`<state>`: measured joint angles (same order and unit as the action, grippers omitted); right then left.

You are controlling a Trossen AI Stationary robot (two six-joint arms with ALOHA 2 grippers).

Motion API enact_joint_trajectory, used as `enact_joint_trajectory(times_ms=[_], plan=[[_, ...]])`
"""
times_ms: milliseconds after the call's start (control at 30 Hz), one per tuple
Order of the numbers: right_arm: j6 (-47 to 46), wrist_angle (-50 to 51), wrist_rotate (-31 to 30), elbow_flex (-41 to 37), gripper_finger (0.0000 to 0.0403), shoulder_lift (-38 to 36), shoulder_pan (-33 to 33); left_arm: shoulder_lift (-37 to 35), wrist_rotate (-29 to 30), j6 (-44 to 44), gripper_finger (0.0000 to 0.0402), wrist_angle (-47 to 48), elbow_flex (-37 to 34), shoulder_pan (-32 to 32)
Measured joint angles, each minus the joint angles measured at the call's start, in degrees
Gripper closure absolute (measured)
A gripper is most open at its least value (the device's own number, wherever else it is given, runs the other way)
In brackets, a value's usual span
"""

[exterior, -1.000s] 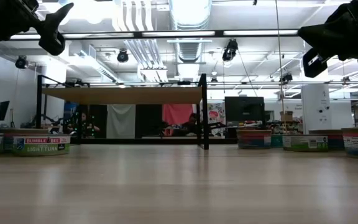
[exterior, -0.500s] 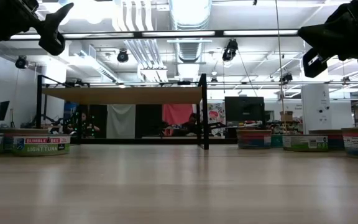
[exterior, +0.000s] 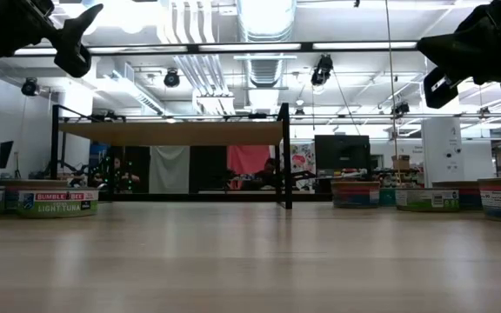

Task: Stack canned seafood by type on shelf

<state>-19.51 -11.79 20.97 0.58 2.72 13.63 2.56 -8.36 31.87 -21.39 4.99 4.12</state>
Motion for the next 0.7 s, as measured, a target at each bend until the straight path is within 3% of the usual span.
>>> enact_joint_trajectory(times_ms=[200,467,700], plan=[[2.7,-0.7,0.0,0.0,0.0392,0.0,0.0,0.0,0.0,0.0,0.0184,0.0,0.0,0.0],[-14.8,-1.5,-1.0,3.7,0.0392,0.5,0.0,0.0,0.0,0.0,0.0184,0.0,0.0,0.0],[-18.9,1.4,-13.9,13.4,0.0392,2.7,0.0,0.0,0.0,0.0,0.0184,0.0,0.0,0.0]])
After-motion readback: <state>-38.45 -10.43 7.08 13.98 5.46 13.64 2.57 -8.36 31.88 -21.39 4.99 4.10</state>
